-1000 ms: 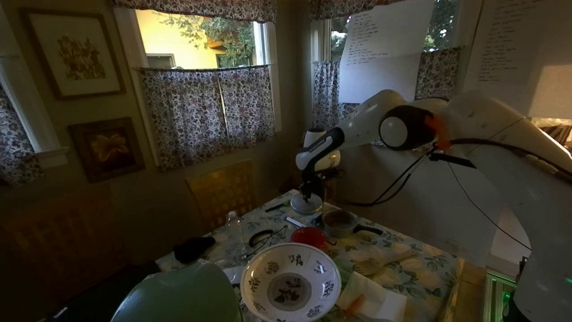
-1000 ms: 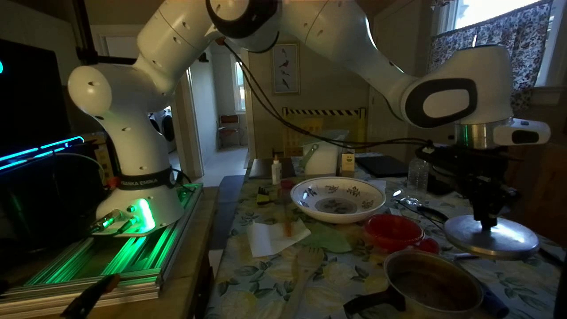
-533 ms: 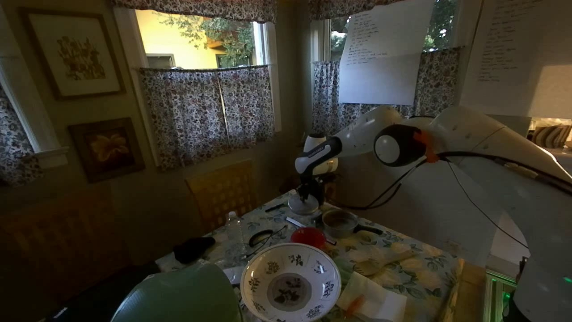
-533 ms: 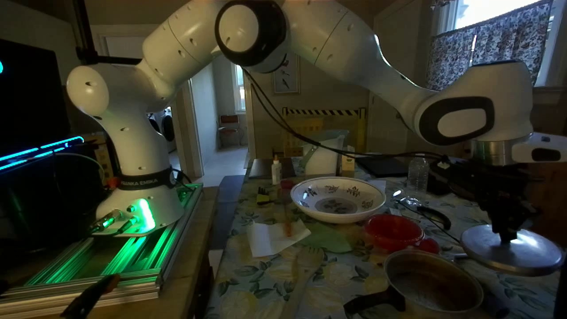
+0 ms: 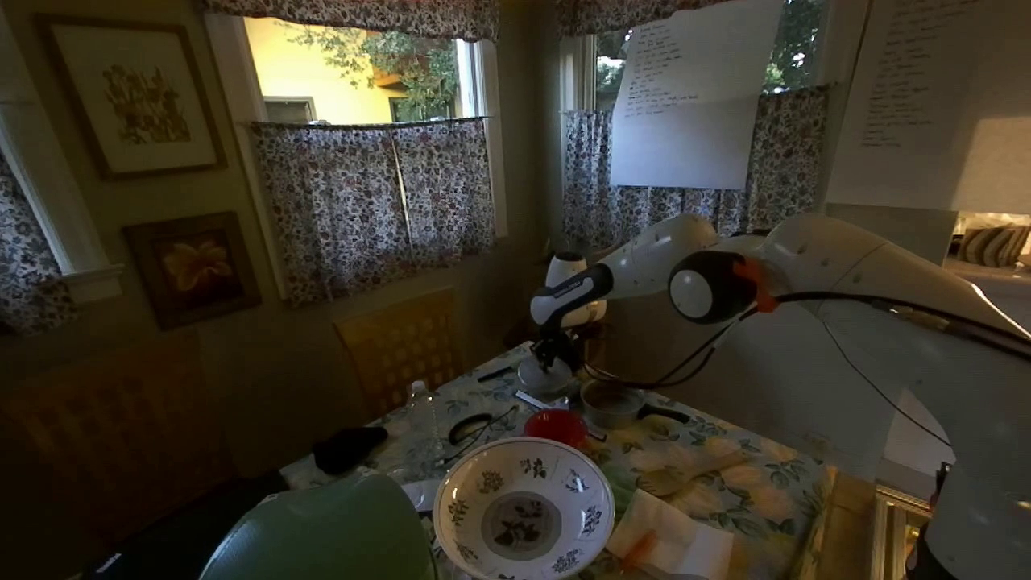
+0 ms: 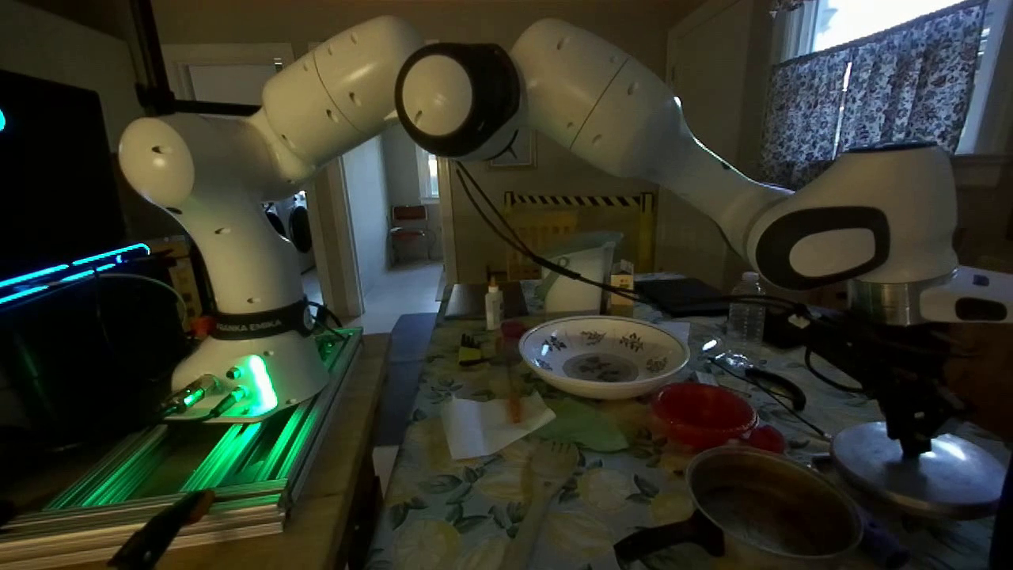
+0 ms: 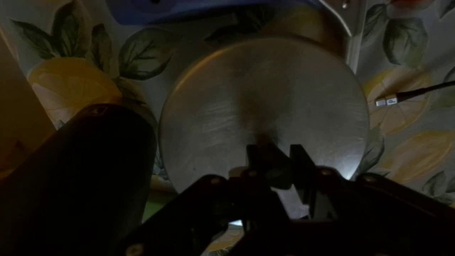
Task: Remove the lid from the pot
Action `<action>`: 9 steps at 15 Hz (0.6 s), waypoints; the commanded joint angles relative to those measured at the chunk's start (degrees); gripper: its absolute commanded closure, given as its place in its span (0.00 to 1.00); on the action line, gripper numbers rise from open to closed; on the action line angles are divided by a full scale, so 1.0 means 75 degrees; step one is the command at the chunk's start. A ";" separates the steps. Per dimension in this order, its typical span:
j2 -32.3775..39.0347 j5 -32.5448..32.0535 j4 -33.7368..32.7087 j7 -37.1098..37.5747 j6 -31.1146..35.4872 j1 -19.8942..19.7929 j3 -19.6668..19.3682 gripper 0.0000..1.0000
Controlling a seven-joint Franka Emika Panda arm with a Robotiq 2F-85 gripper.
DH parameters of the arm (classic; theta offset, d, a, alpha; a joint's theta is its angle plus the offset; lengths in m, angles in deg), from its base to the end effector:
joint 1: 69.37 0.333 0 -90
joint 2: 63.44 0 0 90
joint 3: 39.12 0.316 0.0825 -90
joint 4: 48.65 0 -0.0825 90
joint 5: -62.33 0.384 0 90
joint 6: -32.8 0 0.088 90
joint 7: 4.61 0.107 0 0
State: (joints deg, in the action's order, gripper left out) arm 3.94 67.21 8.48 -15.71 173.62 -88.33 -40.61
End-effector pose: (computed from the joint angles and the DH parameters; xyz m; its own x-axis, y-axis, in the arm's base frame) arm 0.7535 -0.2720 0.1510 0.9396 -0.1912 0.2838 -0.2019 -0.9794 0.0086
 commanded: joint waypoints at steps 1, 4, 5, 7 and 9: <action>0.0539 0.0023 -0.0831 0.0179 -0.0292 -0.0043 0.0022 0.94; 0.0711 0.0019 -0.1061 0.0228 -0.0366 -0.0059 0.0014 0.94; 0.0745 0.0004 -0.1136 0.0250 -0.0422 -0.0051 -0.0003 0.93; 0.0811 -0.0007 -0.1280 0.0252 -0.0540 -0.0043 0.0000 0.49; 0.0809 -0.0016 -0.1372 0.0229 -0.0623 -0.0019 0.0014 0.36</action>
State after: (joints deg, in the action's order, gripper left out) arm 8.00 67.21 2.74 -14.88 171.38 -88.56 -40.67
